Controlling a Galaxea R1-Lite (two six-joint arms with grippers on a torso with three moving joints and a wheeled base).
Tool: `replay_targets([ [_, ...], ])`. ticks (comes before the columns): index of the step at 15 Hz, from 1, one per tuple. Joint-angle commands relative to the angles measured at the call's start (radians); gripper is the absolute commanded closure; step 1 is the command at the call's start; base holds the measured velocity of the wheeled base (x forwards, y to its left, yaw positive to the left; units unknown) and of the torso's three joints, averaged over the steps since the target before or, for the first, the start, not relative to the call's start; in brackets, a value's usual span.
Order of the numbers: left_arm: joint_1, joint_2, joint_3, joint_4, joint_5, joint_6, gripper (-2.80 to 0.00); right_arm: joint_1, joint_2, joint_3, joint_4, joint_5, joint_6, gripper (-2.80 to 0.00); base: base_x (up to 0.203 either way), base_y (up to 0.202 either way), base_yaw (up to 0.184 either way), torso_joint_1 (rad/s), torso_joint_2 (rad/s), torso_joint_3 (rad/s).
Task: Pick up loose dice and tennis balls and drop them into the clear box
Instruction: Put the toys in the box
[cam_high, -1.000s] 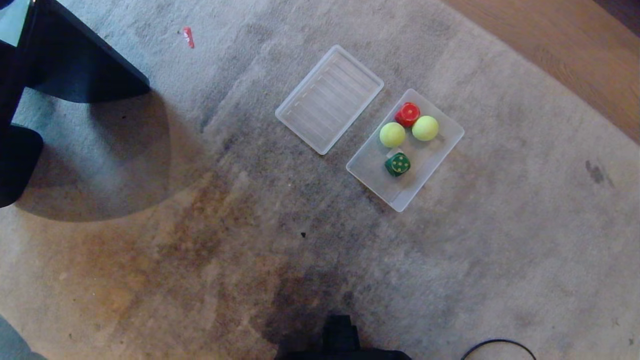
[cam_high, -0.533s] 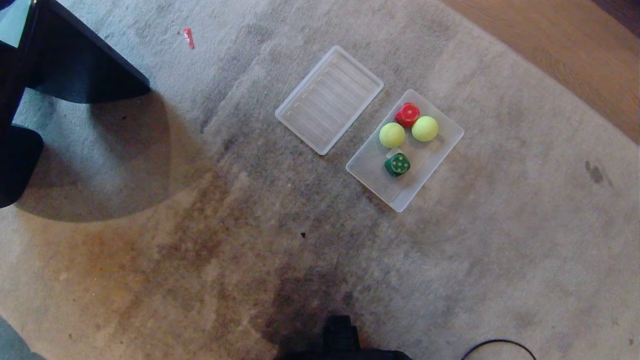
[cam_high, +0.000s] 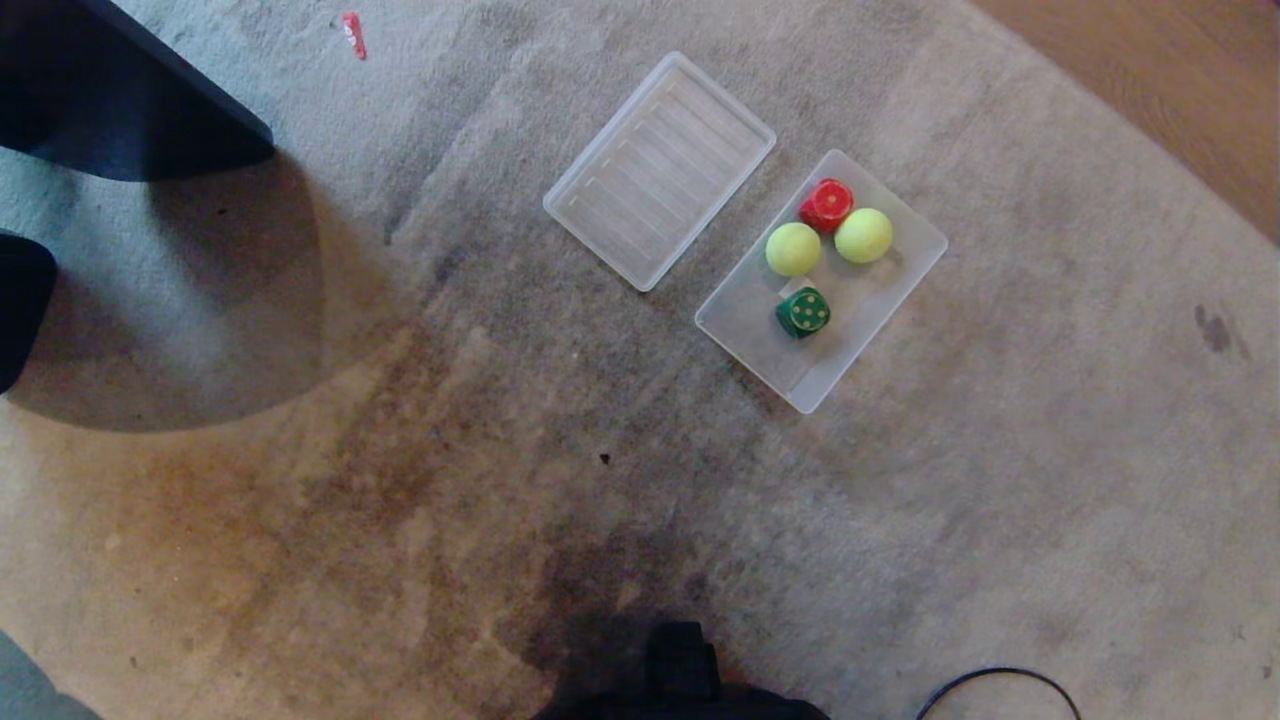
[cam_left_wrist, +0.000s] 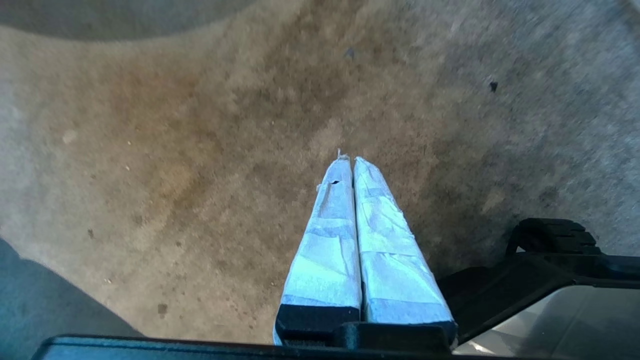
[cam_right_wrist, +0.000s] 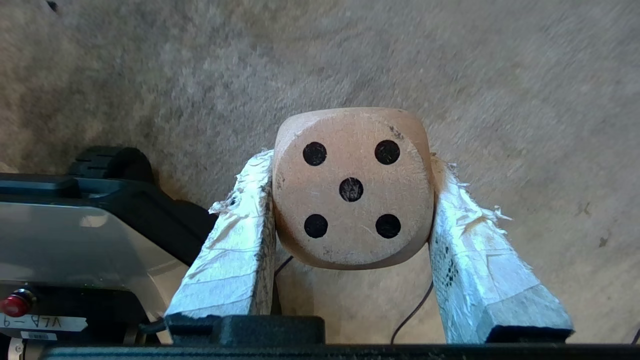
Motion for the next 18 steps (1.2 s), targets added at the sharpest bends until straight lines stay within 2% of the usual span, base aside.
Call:
replay_targets([
  [1, 0.0, 0.0, 0.002, -0.001, 0.001, -0.005, 0.0, 0.0, 0.0, 0.0, 0.002, 0.001, -0.001, 0.0, 0.0, 0.0, 0.0, 0.002, 0.01, -0.2],
  [8, 0.0, 0.0, 0.002, -0.001, 0.001, -0.005, 0.0, 0.0, 0.0, 0.0, 0.002, -0.001, -0.003, 0.0, 0.0, 0.0, 0.0, 0.001, 0.0, -0.176],
  [18, 0.0, 0.0, 0.002, 0.0, 0.001, -0.003, 0.0, 0.0, 0.008, -0.017, 0.004, 0.002, -0.001, 0.0, 0.0, 0.0, 0.0, 0.0, 0.0, -0.007],
])
